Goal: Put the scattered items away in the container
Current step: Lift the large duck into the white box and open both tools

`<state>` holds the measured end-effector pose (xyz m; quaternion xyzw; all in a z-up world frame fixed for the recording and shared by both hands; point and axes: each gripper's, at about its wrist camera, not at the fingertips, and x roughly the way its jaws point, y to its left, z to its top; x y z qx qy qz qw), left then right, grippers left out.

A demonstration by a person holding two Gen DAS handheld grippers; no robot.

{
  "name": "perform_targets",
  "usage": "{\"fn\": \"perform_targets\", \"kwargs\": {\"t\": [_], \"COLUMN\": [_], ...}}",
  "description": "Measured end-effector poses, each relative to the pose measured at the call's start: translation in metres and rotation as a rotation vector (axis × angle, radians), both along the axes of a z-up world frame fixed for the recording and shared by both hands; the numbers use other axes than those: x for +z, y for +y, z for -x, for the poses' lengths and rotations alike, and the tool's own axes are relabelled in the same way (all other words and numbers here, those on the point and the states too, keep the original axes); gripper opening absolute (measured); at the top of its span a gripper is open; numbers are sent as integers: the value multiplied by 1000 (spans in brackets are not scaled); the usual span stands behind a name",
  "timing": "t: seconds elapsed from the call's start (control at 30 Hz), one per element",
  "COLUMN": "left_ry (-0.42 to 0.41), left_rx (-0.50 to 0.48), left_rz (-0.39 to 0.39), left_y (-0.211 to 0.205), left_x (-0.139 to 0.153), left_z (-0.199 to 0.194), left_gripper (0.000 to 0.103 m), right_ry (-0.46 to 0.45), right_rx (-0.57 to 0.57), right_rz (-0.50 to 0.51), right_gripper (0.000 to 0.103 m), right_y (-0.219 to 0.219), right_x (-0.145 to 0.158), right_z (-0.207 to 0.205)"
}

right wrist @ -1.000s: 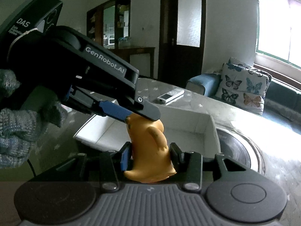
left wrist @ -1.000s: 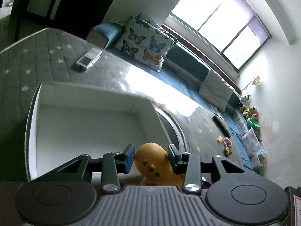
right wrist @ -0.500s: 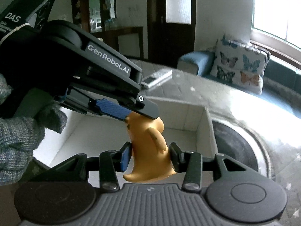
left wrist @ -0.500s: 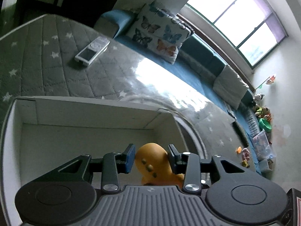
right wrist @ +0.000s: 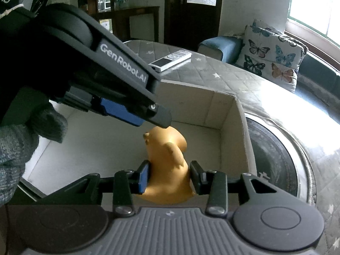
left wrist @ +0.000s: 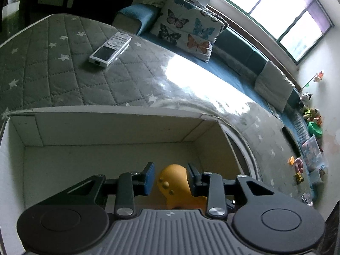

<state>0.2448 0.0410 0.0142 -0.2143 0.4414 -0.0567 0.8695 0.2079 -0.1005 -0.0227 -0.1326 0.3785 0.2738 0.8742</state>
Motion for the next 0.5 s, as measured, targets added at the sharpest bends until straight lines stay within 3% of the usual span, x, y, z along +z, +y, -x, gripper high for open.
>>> {"fn": "perform_targets", "kwargs": {"t": [0.2,0.37,0.5], "left_ry": [-4,-22,-52], "left_rx": [7,11,2], "left_rz": [-27,-50,-79], "left_y": [-1,-2,-6], "left_x": [3,7,14], "left_z": [7,17,29], "left_gripper": [35,35,35], "right_ry": [-18,-42,-66], "right_rx": [-7,-15,-22], "right_rz": [-11,-34,-54], "right_gripper": [41,50,51], "right_y": [-1,-6,-14], "right_x": [3,12,21], "right_z": [5,11,23]}}
